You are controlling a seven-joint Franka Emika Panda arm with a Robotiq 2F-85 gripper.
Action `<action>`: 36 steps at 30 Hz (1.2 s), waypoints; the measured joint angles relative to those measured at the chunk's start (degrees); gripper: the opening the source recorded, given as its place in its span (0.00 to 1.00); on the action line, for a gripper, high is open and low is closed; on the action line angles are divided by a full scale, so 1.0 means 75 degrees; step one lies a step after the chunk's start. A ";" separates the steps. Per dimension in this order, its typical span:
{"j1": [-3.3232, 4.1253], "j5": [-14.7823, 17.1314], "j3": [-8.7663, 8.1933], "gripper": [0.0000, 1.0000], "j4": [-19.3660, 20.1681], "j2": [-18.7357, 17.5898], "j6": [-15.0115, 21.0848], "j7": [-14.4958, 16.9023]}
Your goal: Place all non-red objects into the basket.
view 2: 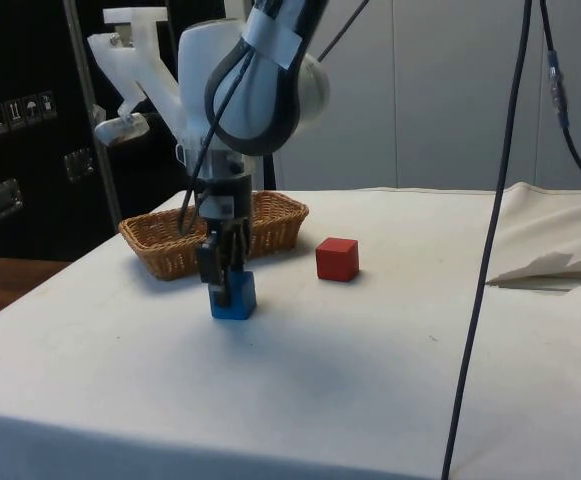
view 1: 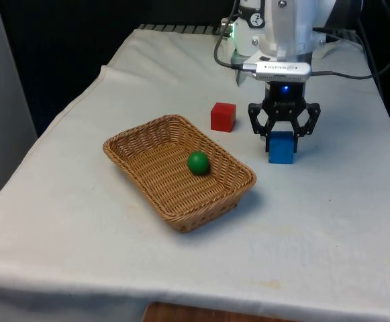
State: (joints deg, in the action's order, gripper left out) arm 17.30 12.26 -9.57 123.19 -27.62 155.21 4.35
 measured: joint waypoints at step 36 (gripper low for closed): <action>-0.0115 -0.0153 -0.0558 0.00 -0.0917 0.1008 -0.1696 0.0306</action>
State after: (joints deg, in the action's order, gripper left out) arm 16.44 11.12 -13.75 116.31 -20.05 142.49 6.65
